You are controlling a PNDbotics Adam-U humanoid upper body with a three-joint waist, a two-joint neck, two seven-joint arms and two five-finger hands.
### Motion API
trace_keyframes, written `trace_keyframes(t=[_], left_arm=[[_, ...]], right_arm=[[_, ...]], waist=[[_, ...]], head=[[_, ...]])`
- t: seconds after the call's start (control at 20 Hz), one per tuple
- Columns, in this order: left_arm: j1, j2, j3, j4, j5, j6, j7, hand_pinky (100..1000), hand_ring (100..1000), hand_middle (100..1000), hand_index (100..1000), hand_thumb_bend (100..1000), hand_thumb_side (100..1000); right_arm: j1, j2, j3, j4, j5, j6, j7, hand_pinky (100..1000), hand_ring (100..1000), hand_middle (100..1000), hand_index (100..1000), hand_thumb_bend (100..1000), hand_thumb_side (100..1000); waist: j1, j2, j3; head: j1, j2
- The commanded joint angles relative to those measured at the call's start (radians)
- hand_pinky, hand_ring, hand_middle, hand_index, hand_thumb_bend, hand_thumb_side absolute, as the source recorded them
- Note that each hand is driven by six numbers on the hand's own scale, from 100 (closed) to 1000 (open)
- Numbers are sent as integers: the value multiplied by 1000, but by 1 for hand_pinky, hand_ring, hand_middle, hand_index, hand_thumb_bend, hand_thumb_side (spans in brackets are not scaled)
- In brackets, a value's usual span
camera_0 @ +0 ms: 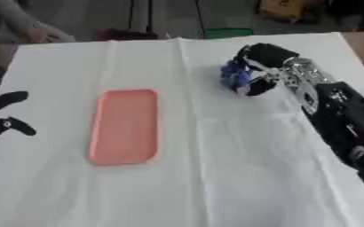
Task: Pick up objects on the table and place them in the box.
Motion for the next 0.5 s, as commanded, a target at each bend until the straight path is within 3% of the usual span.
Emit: trace_keyframes(t=[0.05, 0.15, 0.2, 0.5], left_arm=[[-14, 5, 2, -22, 3, -1, -3, 528, 847, 976, 983, 133, 790], [-14, 5, 2, -22, 3, -1, -3, 528, 847, 976, 983, 133, 790], [-14, 5, 2, -22, 3, -1, -3, 528, 847, 976, 983, 134, 790], [-14, 5, 4, -22, 3, 0, -3, 529, 848, 976, 984, 135, 790]], right_arm=[[-13, -16, -3, -5, 16, 4, -32, 649, 621, 467, 603, 175, 264], [-12, -15, -2, -2, 21, 4, -42, 649, 620, 465, 600, 170, 261], [-12, -15, -3, -1, 21, 4, -48, 627, 602, 439, 566, 100, 219], [-8, -20, -3, -49, -14, 4, -92, 586, 573, 407, 538, 100, 154]], waist=[[0, -14, -1], [0, -14, -1], [0, -14, -2], [-1, -13, -7]], head=[[5, -12], [5, -12], [5, -12], [8, -9]])
